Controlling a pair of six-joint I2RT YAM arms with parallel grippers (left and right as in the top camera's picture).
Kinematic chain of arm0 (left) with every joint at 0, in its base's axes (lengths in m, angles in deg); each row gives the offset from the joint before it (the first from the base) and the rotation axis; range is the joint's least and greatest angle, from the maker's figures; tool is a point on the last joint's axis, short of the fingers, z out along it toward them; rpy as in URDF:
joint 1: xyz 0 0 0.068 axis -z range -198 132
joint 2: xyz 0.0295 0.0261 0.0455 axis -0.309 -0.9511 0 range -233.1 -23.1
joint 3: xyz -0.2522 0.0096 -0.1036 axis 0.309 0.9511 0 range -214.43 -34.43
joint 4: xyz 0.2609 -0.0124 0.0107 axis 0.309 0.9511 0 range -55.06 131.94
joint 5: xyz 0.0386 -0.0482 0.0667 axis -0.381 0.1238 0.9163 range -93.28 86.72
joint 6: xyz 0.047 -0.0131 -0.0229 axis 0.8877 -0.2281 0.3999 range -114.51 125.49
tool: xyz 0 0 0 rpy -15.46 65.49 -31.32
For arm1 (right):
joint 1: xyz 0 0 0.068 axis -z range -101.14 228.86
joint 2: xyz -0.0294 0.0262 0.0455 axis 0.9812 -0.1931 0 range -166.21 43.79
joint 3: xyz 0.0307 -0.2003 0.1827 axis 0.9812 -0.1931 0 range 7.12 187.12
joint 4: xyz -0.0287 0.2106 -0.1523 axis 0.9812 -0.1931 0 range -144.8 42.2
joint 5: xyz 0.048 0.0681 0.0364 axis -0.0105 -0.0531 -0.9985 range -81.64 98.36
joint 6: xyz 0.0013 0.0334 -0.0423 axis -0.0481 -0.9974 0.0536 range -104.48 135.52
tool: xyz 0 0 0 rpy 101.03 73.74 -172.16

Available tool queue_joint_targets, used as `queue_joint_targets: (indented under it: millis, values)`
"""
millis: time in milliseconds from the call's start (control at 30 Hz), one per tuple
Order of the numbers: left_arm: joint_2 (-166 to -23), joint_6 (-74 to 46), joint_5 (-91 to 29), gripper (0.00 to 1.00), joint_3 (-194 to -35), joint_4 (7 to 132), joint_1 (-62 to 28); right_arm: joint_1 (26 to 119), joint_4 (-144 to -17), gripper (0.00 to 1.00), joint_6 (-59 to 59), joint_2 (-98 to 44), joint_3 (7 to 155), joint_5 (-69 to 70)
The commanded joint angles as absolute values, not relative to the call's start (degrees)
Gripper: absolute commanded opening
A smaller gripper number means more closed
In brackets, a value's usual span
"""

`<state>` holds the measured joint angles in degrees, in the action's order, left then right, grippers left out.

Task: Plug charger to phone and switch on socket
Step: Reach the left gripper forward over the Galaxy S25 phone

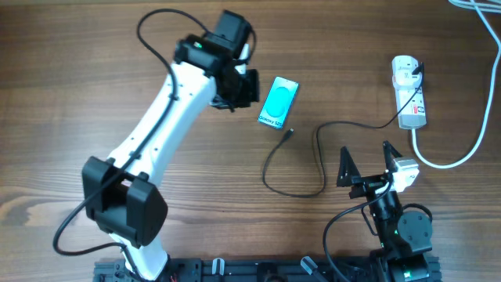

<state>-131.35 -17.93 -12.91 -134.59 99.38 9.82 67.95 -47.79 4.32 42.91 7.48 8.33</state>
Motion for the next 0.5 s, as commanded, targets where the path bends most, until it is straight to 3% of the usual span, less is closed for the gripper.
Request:
queue_joint_targets:
  millis: [0,33,67,200,467]
  values:
    - [-131.79,-20.7,-4.61,0.31,-129.34,93.0,14.87,68.23,-47.46,1.0,4.87,43.26,7.41,7.79]
    - [-131.79,-20.72,-3.97,0.56,-127.94,90.73,16.18,68.23,-47.46,1.0,4.89,43.26,7.41,7.79]
    - [-131.79,-20.7,-3.27,1.0,-126.39,88.06,17.47,68.23,-47.46,1.0,4.89,43.26,7.41,7.79]
    - [-132.36,-20.68,1.36,1.0,-120.42,78.09,21.95,68.23,-47.46,1.0,4.87,43.26,7.41,7.79]
    - [-138.19,-19.56,-1.96,1.0,-119.5,75.97,23.81,68.23,-47.46,1.0,4.89,43.26,7.41,7.79]
